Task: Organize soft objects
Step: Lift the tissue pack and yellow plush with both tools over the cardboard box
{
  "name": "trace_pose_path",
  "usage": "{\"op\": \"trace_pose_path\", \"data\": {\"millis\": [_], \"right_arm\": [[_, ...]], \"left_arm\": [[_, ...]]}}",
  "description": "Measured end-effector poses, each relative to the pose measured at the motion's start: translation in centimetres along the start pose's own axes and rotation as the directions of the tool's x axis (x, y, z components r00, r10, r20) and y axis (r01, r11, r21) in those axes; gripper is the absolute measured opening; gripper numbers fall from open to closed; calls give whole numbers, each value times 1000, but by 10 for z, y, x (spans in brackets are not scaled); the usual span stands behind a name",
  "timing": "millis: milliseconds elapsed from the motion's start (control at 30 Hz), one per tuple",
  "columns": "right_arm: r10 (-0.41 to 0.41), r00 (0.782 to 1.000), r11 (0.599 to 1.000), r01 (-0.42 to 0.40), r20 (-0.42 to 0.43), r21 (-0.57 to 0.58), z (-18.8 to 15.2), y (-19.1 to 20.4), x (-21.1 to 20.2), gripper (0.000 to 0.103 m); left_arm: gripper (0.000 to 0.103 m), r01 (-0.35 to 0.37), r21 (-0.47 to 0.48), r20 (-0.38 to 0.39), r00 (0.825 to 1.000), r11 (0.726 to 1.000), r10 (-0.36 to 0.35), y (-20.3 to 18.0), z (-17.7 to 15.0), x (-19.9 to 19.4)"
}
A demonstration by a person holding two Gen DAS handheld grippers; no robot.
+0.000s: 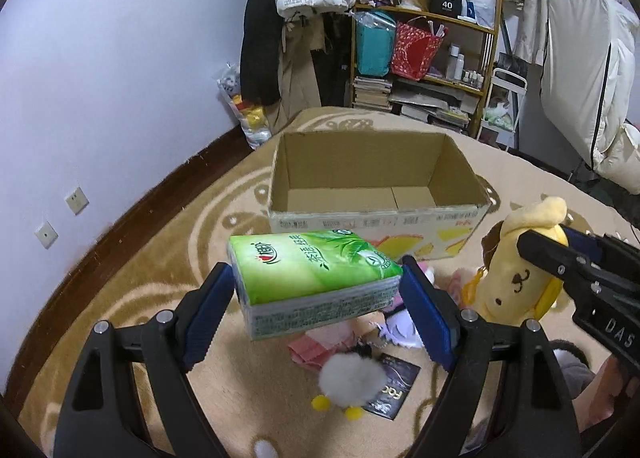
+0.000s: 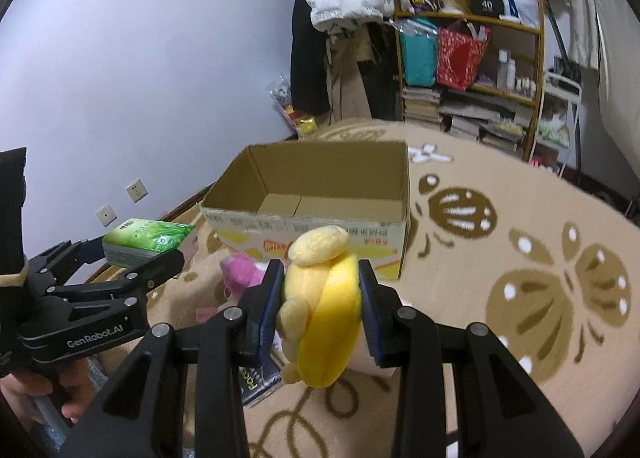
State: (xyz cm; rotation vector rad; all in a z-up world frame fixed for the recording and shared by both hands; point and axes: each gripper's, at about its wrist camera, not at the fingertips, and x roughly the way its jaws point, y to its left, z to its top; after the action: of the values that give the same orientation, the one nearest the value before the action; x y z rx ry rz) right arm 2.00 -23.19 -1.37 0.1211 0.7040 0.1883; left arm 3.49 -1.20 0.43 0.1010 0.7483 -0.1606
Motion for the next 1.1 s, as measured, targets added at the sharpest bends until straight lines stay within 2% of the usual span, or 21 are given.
{"op": "trace_pose_path", "data": {"millis": [433,567,867,1100], "right_arm": [[19,998,1000,-18,65,-26,58,5,12,38],[14,997,999,-10,77,-46,76,4,22,38],[1,997,999,1,79,-36,105,-10,52,38],[-7,999,1000,8,41,-28,112,-22,79,39]], "left_arm": [[83,-32,30,62,998,999,30,6,58,6],[83,1,5,66,998,1000,-1,8,75,18],[83,-24,22,20,1000,999,24,4,97,65],[84,6,-1,-52,999,1000,-6,2,98,104]]}}
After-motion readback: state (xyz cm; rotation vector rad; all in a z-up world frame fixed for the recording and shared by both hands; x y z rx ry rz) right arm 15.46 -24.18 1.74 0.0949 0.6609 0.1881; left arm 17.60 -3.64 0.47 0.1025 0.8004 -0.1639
